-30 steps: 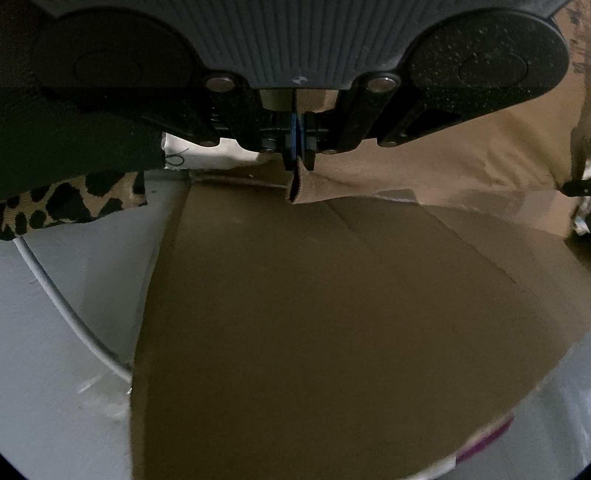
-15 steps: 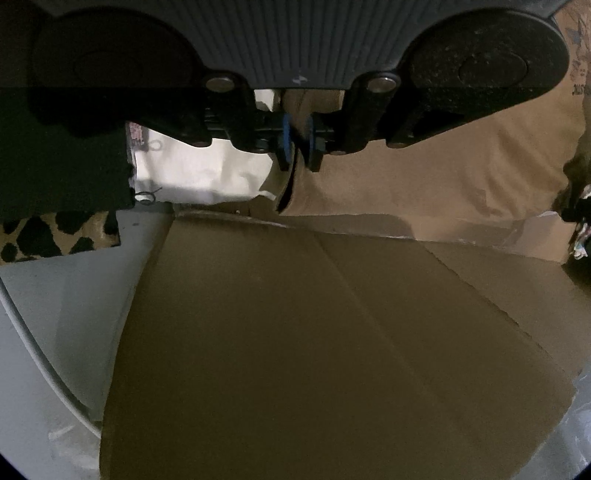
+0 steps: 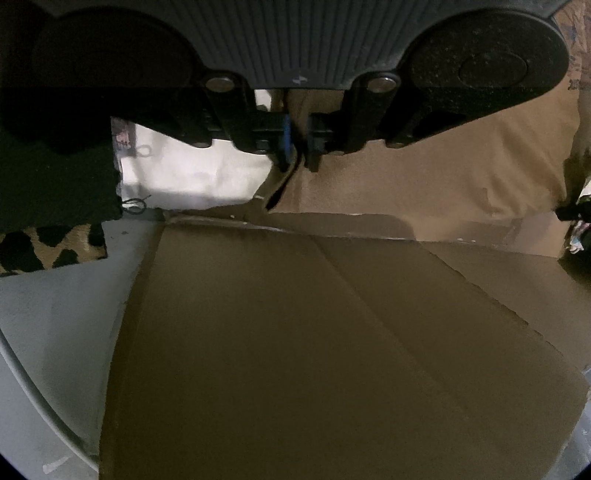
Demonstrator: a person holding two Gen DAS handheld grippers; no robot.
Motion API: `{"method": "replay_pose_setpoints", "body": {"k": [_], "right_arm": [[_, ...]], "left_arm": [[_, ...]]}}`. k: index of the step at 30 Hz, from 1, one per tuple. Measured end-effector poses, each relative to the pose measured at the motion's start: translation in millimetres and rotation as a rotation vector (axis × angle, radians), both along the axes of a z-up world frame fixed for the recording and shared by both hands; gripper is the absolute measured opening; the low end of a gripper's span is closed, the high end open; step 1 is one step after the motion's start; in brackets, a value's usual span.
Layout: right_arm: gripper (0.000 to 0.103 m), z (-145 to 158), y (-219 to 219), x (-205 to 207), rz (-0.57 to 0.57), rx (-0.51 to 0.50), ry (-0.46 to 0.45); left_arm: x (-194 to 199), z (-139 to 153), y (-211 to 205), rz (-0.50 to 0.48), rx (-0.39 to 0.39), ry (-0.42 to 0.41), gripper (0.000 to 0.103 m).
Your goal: Fold clothes
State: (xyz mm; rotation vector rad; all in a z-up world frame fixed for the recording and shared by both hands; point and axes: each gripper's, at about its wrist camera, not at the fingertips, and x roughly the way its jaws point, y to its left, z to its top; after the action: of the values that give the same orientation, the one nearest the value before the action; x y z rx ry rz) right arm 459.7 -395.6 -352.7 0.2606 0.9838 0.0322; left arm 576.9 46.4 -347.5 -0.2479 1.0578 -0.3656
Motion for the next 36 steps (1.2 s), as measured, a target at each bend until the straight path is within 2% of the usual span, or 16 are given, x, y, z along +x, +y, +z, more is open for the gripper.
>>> {"method": "replay_pose_setpoints", "body": {"k": [5, 10, 22, 27, 33, 36], "right_arm": [[0.0, 2, -3, -1, -0.026, -0.004, -0.02], [0.0, 7, -3, -3, -0.041, -0.025, -0.04], [0.0, 15, -7, -4, -0.093, -0.08, -0.059], [0.0, 13, -7, 0, -0.106, -0.109, -0.054], [0.001, -3, -5, 9, -0.098, -0.112, -0.028], [0.004, -2, -11, 4, -0.106, -0.056, -0.039]], "left_arm": [[-14, 15, 3, -0.067, -0.005, -0.126, 0.004], [-20, 22, 1, -0.095, -0.007, -0.201, 0.004], [-18, 29, -7, -0.121, -0.053, -0.254, 0.004], [-13, 25, -12, -0.133, -0.047, -0.257, 0.004], [1, -15, -26, -0.127, 0.034, -0.176, 0.004], [3, -29, -26, -0.139, 0.079, -0.139, 0.004]]}}
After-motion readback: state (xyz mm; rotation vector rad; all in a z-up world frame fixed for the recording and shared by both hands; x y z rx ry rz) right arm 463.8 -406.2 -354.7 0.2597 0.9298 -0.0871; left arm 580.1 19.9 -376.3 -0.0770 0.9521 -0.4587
